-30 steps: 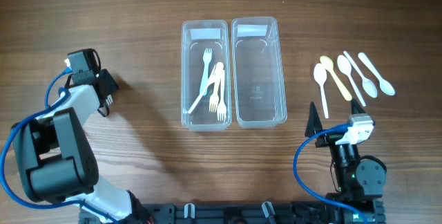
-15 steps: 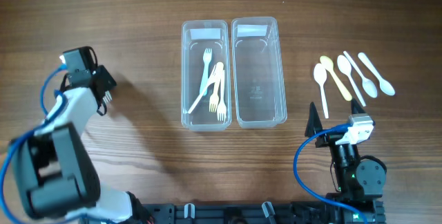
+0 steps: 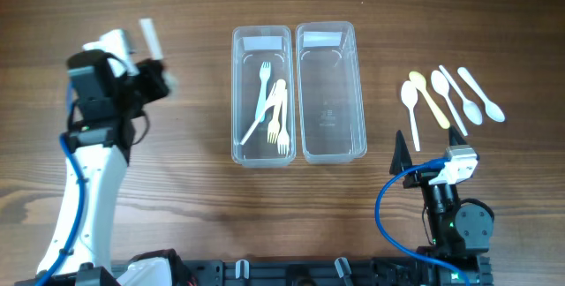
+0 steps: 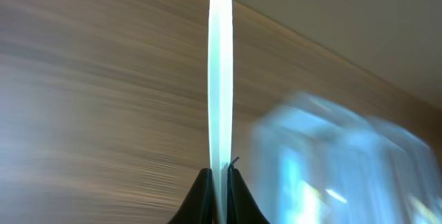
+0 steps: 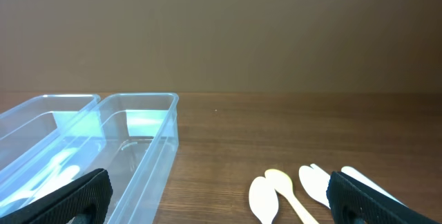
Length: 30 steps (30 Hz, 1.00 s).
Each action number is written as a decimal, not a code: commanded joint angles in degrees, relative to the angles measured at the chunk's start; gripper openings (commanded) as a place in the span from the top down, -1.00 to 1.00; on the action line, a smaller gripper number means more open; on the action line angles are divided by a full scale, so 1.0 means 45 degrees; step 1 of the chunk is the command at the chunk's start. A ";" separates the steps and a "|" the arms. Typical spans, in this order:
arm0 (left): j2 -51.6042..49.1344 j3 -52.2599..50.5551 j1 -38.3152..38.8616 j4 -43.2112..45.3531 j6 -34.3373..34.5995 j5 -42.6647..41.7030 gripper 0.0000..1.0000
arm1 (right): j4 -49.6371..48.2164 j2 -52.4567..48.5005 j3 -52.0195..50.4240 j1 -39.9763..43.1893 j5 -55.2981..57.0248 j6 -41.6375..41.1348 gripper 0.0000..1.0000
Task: Pack container
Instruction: 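Carry the white fork into the left container and release it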
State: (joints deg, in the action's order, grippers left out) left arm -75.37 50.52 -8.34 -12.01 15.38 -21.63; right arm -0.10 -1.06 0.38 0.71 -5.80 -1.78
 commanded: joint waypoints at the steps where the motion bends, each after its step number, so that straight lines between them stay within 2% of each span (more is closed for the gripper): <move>1: 0.0165 -0.0010 0.1506 -0.0087 0.0112 -0.2900 0.92 | -0.0078 0.0019 -0.0019 0.0024 -0.0053 0.0063 -0.99; 6: 0.0165 -0.0005 0.3512 -0.0058 0.0117 -0.2448 0.92 | -0.0078 0.0019 -0.0019 0.0024 -0.0053 0.0063 -0.99; 15: -0.0039 -0.0010 0.6494 -0.0058 0.0141 0.0879 0.92 | -0.0078 0.0019 -0.0019 0.0024 -0.0053 0.0058 -0.99; 26: -0.0214 -0.0010 0.7057 -0.0330 0.3332 0.3313 0.92 | -0.0078 0.0019 -0.0019 0.0024 -0.0053 0.0063 -1.00; 30: -0.0627 -0.0010 0.7057 -0.0374 0.3415 0.3308 0.92 | -0.0078 0.0019 -0.0019 0.0024 -0.0053 0.0063 -0.99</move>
State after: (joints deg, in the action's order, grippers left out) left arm -76.16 50.52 23.24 -13.34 27.33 -9.10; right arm -0.10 -1.04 0.38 0.71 -5.80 -1.78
